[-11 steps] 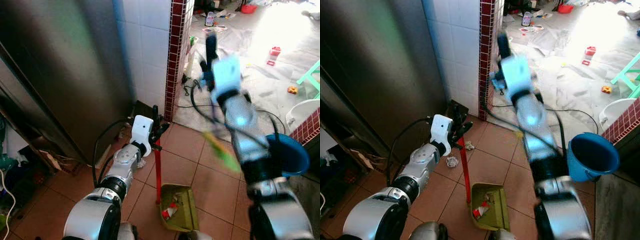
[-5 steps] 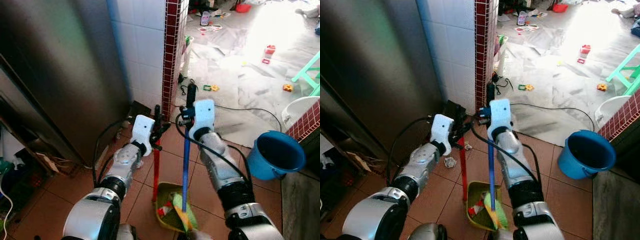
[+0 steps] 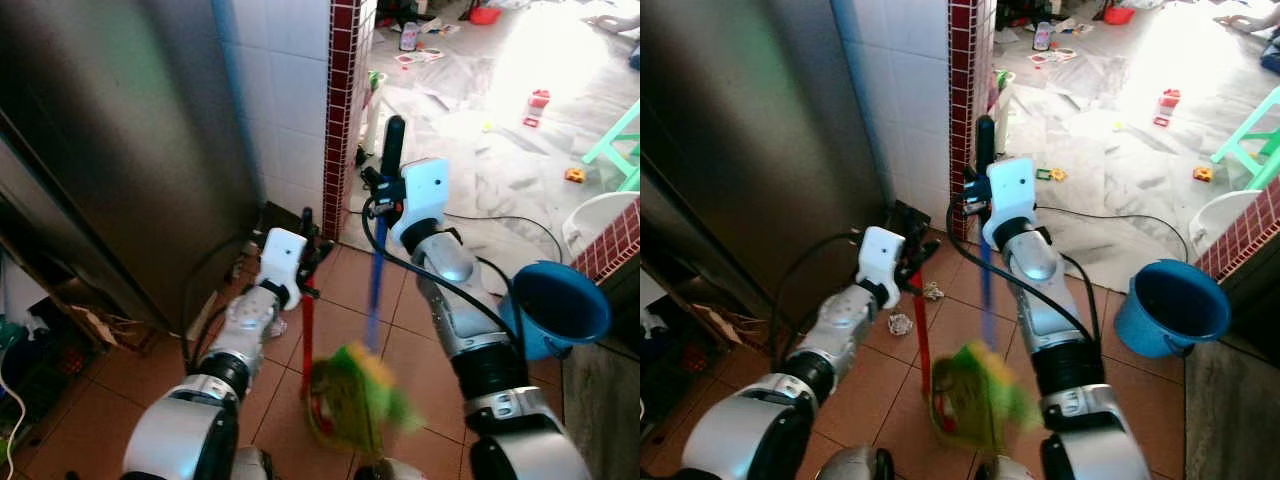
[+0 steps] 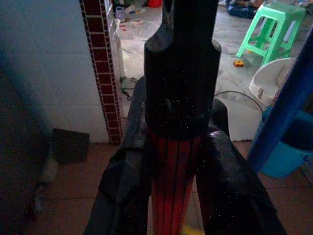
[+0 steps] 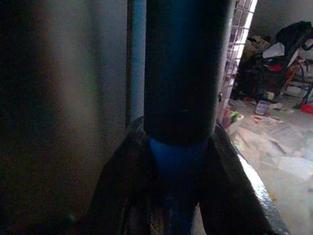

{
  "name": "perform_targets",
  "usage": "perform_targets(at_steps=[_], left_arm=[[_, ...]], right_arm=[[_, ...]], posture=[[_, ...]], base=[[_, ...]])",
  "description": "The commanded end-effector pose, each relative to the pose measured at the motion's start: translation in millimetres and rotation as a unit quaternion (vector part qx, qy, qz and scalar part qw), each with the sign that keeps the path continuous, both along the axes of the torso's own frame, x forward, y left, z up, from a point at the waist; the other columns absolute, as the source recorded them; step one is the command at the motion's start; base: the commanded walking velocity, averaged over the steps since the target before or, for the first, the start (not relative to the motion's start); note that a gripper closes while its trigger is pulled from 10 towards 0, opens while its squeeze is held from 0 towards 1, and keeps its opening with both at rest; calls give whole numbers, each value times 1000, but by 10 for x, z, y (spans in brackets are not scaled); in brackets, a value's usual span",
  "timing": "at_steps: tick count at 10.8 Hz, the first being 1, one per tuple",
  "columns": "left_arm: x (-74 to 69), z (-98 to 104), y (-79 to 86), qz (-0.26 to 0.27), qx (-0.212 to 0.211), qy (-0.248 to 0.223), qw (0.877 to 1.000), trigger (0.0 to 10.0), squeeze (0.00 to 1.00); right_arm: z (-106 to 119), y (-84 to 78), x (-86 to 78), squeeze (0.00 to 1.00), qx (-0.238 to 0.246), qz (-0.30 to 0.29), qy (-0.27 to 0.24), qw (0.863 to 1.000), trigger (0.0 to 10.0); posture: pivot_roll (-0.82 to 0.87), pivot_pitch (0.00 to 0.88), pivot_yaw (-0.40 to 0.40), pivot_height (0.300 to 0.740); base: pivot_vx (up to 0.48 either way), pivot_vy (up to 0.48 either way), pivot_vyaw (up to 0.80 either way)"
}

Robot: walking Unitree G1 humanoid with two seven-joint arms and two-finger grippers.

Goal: Sweep floor

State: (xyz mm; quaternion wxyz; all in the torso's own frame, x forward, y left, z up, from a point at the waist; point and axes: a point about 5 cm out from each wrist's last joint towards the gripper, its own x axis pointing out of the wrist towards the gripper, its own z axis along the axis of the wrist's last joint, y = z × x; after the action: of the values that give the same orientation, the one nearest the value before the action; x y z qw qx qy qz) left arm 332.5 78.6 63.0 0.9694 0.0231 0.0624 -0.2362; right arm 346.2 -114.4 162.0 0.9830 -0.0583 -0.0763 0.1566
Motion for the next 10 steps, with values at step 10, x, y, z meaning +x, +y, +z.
perform_targets(at_steps=[10], left_arm=[[-62,211,480,37,-21,-78,996,10000,0]], right_arm=[[-297,-311,-107,0,19,-133,18,991,10000]], posture=[[-36,0,12,740]], base=[[0,0,-80]])
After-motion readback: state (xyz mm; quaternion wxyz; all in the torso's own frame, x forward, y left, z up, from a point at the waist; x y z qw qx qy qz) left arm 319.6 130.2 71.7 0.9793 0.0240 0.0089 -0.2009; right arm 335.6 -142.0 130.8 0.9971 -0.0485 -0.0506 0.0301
